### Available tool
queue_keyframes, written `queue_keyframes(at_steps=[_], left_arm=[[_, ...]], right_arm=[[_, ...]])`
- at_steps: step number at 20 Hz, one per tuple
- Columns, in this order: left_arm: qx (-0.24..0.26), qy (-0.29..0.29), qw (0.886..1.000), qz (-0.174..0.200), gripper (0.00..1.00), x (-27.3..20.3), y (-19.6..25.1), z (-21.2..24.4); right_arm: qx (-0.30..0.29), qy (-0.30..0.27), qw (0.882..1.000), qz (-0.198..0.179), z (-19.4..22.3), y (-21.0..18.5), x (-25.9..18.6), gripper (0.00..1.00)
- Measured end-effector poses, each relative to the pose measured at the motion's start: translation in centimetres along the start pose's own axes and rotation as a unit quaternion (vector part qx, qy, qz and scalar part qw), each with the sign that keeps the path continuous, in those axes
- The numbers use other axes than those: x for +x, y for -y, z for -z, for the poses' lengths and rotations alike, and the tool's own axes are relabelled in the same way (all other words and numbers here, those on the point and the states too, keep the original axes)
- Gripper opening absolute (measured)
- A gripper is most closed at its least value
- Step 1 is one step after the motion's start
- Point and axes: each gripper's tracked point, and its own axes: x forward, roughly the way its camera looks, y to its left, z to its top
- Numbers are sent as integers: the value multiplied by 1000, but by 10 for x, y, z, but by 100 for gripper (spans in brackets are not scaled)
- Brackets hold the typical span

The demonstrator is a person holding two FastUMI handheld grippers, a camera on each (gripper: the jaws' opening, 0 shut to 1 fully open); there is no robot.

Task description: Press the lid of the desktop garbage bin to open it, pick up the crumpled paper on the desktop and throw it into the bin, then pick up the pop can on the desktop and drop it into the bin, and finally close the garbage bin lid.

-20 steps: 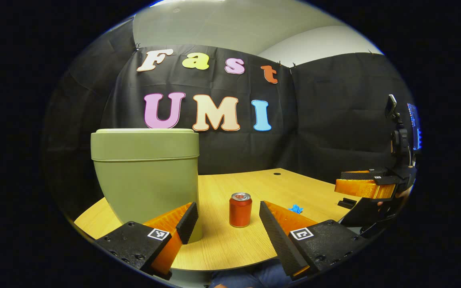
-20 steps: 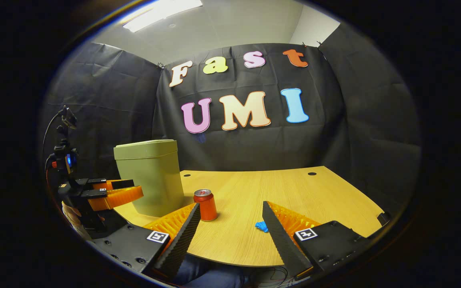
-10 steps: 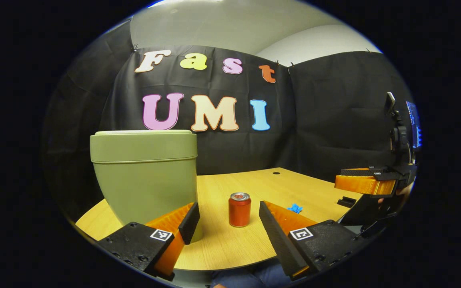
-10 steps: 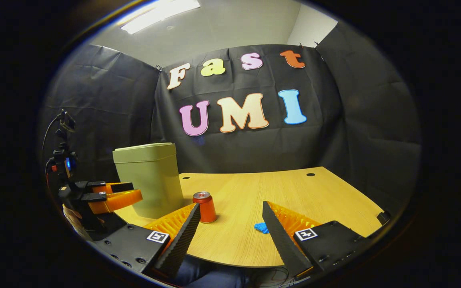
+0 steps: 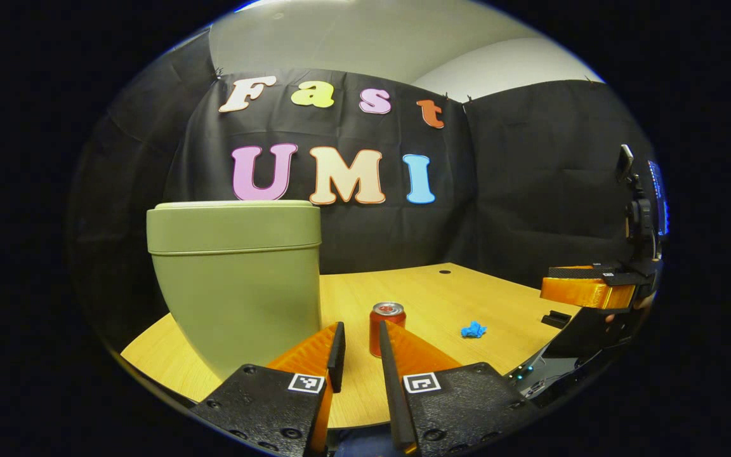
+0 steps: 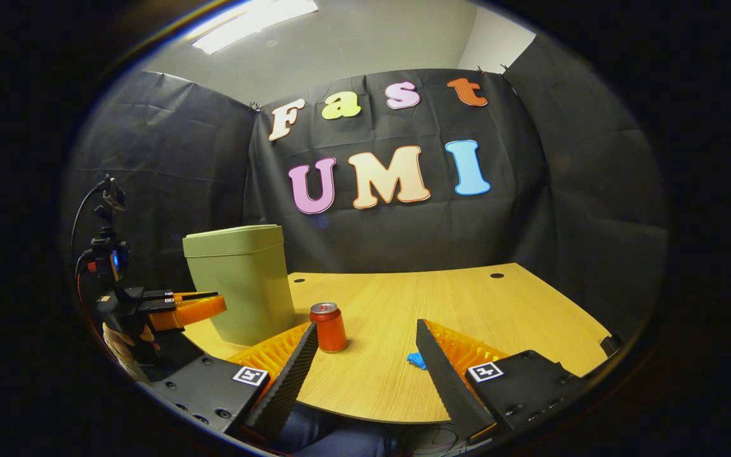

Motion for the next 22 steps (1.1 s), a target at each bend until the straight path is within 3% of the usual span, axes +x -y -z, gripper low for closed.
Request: queue_keyframes(at_steps=[1, 7, 9, 13, 22], left_arm=[[0, 0, 1000, 2, 33, 1, 0, 0], [6, 9, 1000, 1, 7, 2, -2, -4], [12, 15, 1000, -3, 3, 1, -5, -6], [28, 31, 999, -19, 0, -5, -19, -21], [49, 80, 990, -101, 0, -5, -86, -100]], right_arm=[[0, -1, 1000, -1, 1, 0, 0, 98], [4, 0, 1000, -1, 0, 1, 0, 98], [4, 0, 1000, 0, -1, 1, 0, 98], [2, -2, 1000, 1, 1, 0, 0, 98], [-10, -16, 1000, -11, 9, -10, 6, 98]])
